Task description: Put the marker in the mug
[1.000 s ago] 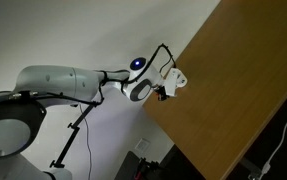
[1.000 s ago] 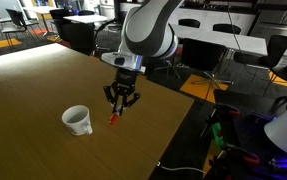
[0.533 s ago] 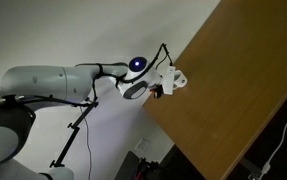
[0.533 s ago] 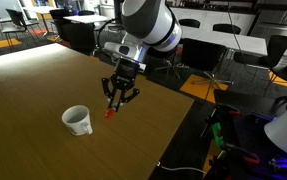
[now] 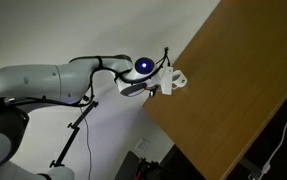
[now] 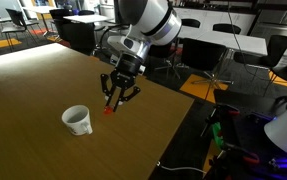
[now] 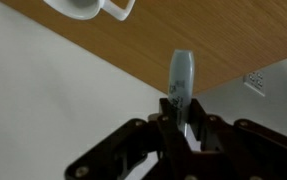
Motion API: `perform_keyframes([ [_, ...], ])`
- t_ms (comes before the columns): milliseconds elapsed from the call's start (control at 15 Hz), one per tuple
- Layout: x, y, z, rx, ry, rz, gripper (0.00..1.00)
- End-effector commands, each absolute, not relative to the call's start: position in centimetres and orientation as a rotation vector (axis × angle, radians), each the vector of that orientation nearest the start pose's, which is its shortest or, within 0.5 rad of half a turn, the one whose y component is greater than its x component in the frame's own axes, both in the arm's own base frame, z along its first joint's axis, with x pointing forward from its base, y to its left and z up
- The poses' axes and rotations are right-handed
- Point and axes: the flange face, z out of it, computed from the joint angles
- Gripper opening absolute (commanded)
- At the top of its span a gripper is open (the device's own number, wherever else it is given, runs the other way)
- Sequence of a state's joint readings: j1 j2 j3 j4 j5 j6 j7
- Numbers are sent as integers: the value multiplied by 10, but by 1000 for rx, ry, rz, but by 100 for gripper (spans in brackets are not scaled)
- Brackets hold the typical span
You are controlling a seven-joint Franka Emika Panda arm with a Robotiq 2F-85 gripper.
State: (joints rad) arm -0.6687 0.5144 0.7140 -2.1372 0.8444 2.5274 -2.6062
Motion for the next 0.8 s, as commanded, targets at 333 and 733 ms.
perform_keyframes([
  [333,594,19,225,1965,2519,1544,6],
  [733,605,23,204,2039,2483,1572,6],
])
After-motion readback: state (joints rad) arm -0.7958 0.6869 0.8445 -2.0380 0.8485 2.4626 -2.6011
